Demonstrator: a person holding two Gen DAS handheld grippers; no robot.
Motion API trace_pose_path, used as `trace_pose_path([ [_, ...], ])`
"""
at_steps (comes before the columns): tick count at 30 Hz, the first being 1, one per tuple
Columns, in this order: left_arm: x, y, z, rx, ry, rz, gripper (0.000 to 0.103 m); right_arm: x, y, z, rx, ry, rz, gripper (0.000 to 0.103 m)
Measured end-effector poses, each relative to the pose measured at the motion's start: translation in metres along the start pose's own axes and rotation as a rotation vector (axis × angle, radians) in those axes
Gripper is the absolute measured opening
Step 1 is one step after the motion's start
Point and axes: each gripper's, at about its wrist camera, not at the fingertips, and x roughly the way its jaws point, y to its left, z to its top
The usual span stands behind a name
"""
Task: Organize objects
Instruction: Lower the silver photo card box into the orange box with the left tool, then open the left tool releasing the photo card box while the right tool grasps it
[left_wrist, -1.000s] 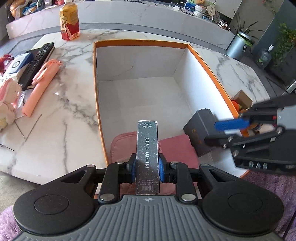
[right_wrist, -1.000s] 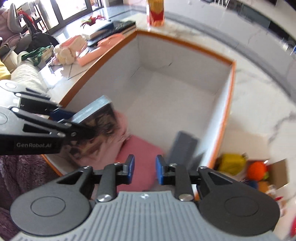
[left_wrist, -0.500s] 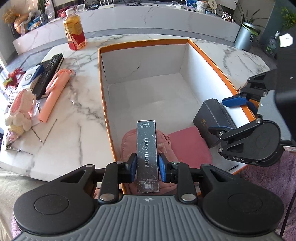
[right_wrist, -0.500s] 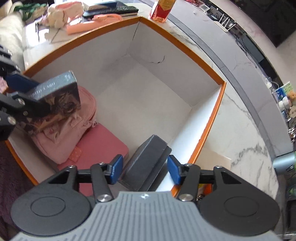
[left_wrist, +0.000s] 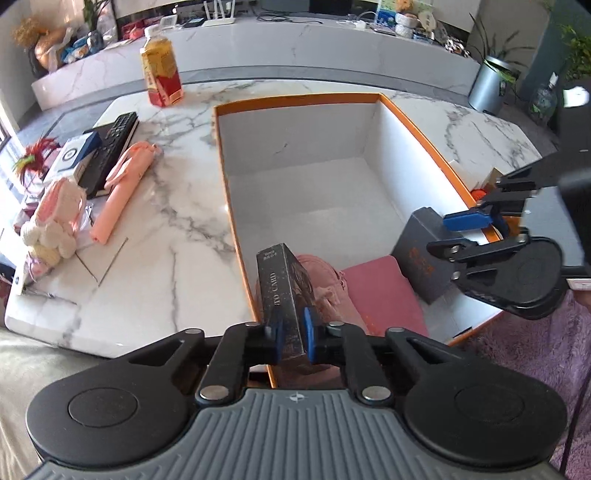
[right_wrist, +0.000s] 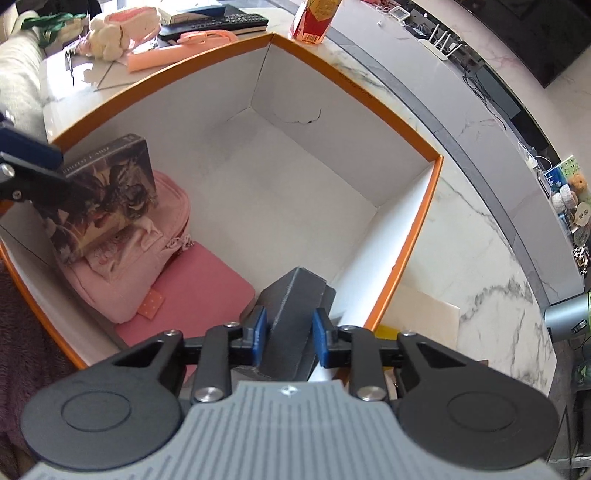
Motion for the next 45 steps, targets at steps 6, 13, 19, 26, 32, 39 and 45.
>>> trace_pose_path([
  [6,-0.003,0.006,0.003,-0.081,-0.010,-0.094,0.002,-0.026,-0.016,0.011,0.111,-0.073,0.064,0.000],
  [13,0.011,0.002,0.001,-0.111,0.031,-0.214,0.002,-0.021,-0.022,0.004,0.221,-0.018,0.186,0.002],
  [19,-0.008,0.008,0.006,-0.073,-0.054,-0.166,0.009,-0.015,-0.015,0.003,0.242,-0.031,0.275,0.024],
  [26,-0.016,0.032,0.015,-0.074,-0.052,-0.101,0.025,-0.014,0.017,0.018,0.059,-0.135,0.497,0.052],
  [32,-0.009,0.052,0.018,-0.095,0.003,-0.138,0.033,-0.006,0.037,0.043,-0.200,-0.199,0.575,0.089],
  [39,-0.002,0.066,0.019,-0.119,0.018,-0.183,0.033,0.025,0.047,0.068,-0.369,-0.149,0.746,0.092],
  [45,0.010,0.074,0.018,-0.137,0.043,-0.219,0.033,0.048,0.052,0.077,-0.405,-0.133,0.805,0.095],
])
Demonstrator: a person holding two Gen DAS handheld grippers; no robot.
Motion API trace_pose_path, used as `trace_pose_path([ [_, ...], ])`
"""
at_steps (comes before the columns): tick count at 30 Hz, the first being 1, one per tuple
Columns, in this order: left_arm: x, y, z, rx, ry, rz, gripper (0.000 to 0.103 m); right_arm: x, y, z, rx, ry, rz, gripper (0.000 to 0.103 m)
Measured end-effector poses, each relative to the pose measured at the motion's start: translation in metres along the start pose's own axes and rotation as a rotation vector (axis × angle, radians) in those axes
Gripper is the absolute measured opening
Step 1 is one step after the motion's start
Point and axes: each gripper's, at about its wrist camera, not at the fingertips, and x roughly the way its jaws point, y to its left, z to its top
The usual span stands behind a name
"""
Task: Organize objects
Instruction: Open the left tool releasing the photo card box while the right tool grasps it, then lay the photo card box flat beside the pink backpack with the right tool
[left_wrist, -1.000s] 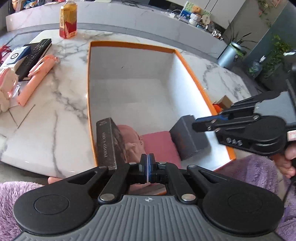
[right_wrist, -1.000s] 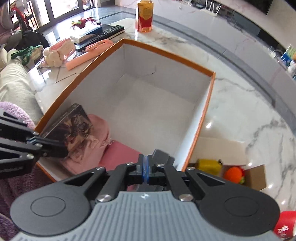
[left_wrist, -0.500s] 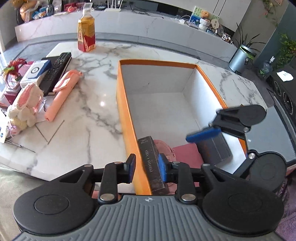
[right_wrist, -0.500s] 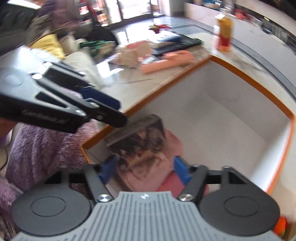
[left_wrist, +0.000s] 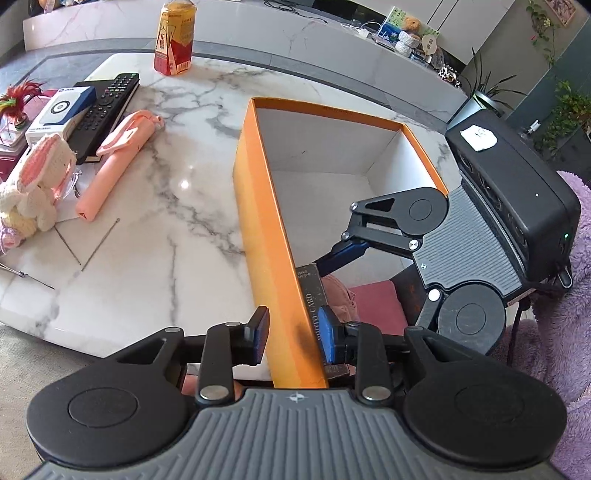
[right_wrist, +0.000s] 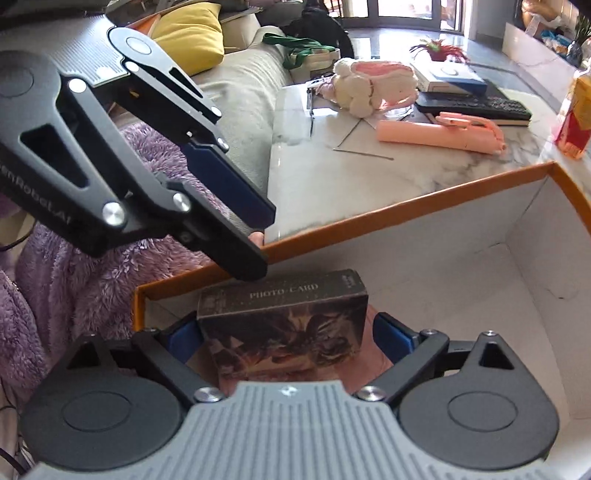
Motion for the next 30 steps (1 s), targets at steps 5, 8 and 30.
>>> trace_pose_path([
  [5,0.001,0.004,0.001,-0.003,-0.002,-0.013,0.033,-0.006,0.009,0.004,-0.074,0.043,-0.011,0.090],
  [8,0.000,0.005,0.001,-0.005,-0.009,-0.029,0.033,-0.015,0.017,0.012,-0.145,0.127,-0.054,0.090],
  [30,0.010,0.003,-0.002,0.006,0.000,-0.041,0.045,-0.032,0.003,0.010,-0.116,0.397,-0.079,0.096],
])
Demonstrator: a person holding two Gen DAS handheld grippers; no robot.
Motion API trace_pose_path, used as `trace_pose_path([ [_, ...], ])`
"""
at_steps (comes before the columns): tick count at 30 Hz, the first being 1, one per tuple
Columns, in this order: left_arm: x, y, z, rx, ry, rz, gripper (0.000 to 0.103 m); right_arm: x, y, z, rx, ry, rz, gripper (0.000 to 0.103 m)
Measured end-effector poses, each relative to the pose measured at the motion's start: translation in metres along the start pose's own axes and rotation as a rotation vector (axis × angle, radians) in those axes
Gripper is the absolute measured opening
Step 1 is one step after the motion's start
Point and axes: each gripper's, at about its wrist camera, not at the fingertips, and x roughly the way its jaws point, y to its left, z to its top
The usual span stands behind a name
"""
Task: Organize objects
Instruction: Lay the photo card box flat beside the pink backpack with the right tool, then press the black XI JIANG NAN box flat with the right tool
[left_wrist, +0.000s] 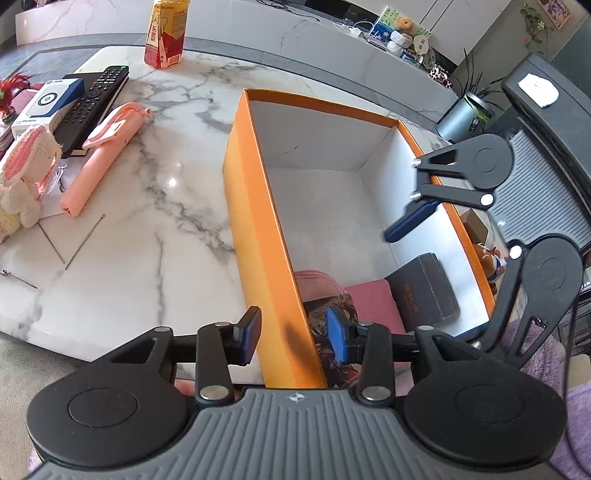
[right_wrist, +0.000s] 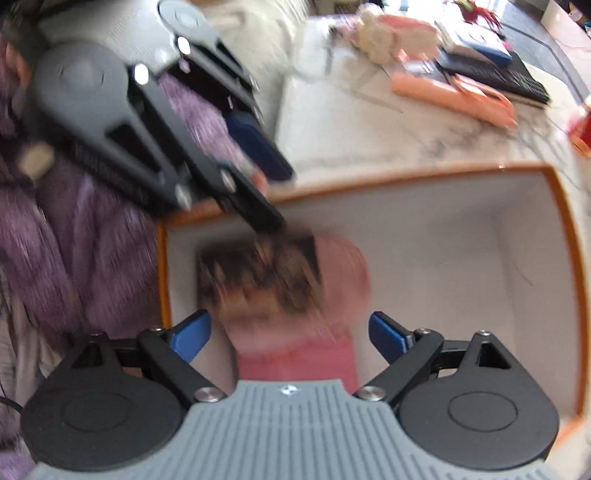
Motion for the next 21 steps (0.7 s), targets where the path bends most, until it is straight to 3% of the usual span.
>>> trace_pose_path([
  [5,0.004,-0.003,0.002,0.003,0.010,0.007,0.047,0.013,0.007,-0.020,-0.072,0.188,-0.076,0.096],
  [10,0.009,-0.011,0.001,0.040,0.032,0.041,0.048,0.037,0.004,-0.034,-0.102,0.278,-0.092,0.097],
  [12,0.012,-0.013,-0.001,0.054,0.046,0.057,0.047,0.046,0.004,-0.037,-0.109,0.298,-0.090,0.097],
  [14,0.014,-0.014,-0.002,0.059,0.055,0.066,0.038,0.049,0.002,-0.040,-0.096,0.296,-0.069,0.095],
  [16,0.016,-0.014,-0.003,0.064,0.065,0.078,0.032,0.046,-0.001,-0.043,-0.068,0.287,-0.086,0.077],
  [21,0.017,-0.016,-0.004,0.074,0.068,0.094,0.030,0.027,0.004,-0.053,-0.046,0.252,-0.122,0.077],
])
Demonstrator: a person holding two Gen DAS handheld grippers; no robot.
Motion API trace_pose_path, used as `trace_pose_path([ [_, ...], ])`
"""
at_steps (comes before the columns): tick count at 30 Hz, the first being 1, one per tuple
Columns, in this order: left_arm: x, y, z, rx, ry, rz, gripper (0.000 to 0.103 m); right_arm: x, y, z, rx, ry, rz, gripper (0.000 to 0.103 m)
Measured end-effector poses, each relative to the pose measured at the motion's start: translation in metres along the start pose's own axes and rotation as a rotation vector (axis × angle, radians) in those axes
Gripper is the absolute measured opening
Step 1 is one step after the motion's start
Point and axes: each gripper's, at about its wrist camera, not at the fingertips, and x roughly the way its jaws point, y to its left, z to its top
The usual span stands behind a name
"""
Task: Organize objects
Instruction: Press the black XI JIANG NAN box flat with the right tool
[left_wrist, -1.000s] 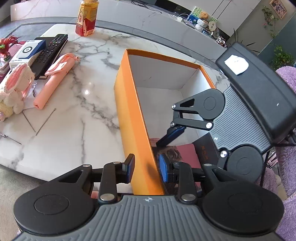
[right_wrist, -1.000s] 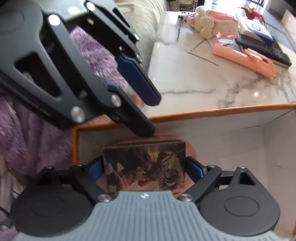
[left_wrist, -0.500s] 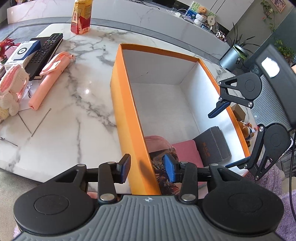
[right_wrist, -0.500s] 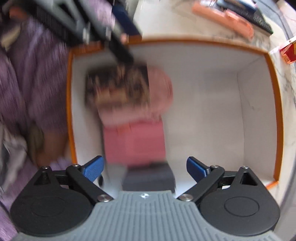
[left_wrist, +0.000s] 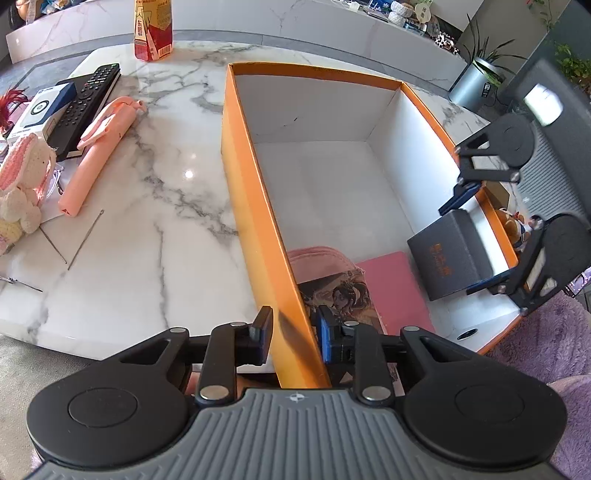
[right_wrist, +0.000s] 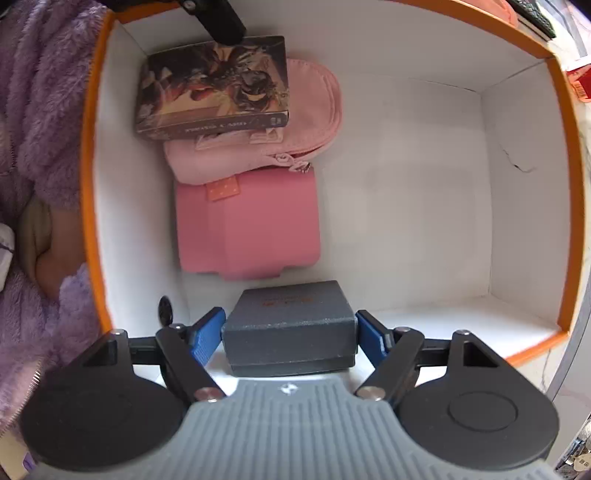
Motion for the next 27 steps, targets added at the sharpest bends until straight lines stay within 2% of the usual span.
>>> trace_pose_path([
  [3,0.000,-0.002,0.000,0.005,0.000,0.013,0.030,-0.026,0.000,-0.008,0.031,-0.108,0.005,0.077],
  [6,0.000,-0.004,0.000,0.009,0.003,0.021,0.030,-0.047,0.000,-0.012,0.061,-0.244,0.055,0.077],
  [8,-0.001,-0.005,0.000,0.012,0.004,0.025,0.030,-0.049,0.002,-0.011,0.076,-0.316,0.099,0.077],
  [10,-0.001,-0.007,0.000,0.016,0.005,0.029,0.030,-0.043,0.002,-0.009,0.080,-0.349,0.122,0.077],
  [14,-0.001,-0.008,0.000,0.023,0.009,0.037,0.030,-0.024,0.010,0.008,0.077,-0.302,0.148,0.077],
  [18,0.000,-0.009,0.001,0.023,0.012,0.040,0.030,-0.008,0.008,-0.003,0.085,-0.204,0.138,0.077],
  [20,0.001,-0.009,0.002,0.023,0.012,0.043,0.030,-0.004,0.001,-0.003,0.119,-0.207,0.153,0.077],
  [23,0.002,-0.008,0.004,0.023,0.014,0.044,0.030,-0.005,0.003,0.004,0.059,-0.222,0.161,0.077],
  [27,0.002,-0.008,0.005,0.018,0.018,0.049,0.030,-0.006,0.009,0.024,-0.089,-0.169,0.210,0.077],
])
